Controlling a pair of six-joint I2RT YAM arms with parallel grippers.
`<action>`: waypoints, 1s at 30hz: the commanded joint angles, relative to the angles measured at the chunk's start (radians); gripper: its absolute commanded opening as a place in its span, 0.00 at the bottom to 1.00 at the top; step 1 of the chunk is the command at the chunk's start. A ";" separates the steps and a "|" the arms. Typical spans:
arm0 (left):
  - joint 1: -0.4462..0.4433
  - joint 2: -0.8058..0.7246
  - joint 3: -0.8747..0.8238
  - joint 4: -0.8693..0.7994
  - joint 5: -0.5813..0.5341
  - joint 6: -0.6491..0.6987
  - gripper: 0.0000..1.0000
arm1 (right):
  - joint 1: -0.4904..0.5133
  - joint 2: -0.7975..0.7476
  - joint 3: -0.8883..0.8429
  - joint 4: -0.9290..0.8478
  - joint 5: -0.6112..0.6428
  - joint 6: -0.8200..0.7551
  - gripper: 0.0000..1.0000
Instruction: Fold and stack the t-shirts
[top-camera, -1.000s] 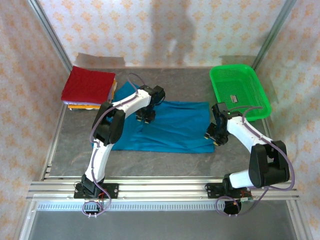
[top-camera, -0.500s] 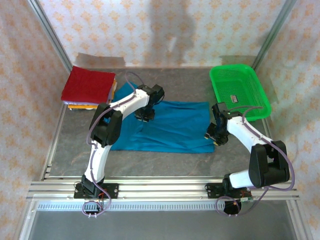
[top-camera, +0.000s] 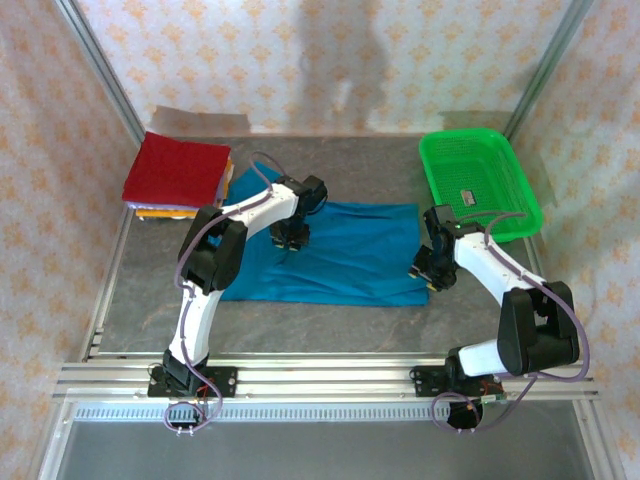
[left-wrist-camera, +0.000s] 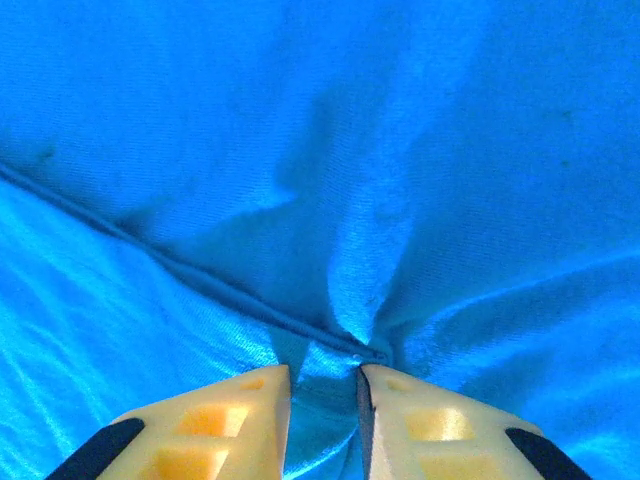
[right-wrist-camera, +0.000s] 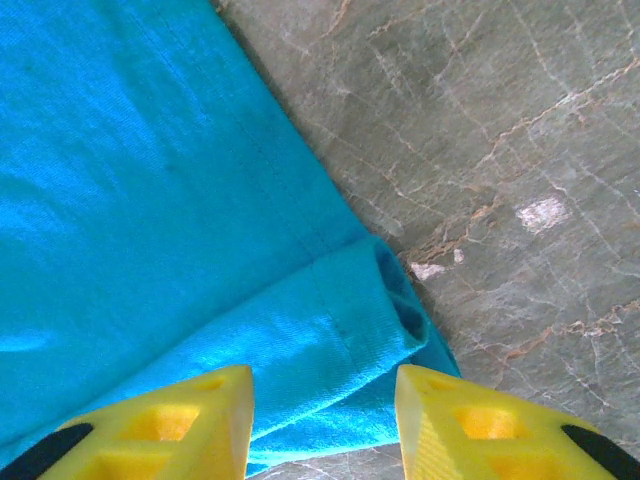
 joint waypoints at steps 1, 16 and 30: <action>0.020 -0.019 -0.023 0.013 0.016 -0.021 0.25 | -0.006 -0.017 0.025 -0.032 0.032 -0.012 0.42; 0.083 -0.152 -0.051 0.045 0.014 -0.043 0.00 | -0.006 -0.004 0.024 -0.022 0.028 -0.011 0.42; 0.187 -0.158 -0.038 0.043 0.100 -0.085 0.00 | -0.007 0.034 0.018 0.025 -0.018 -0.010 0.44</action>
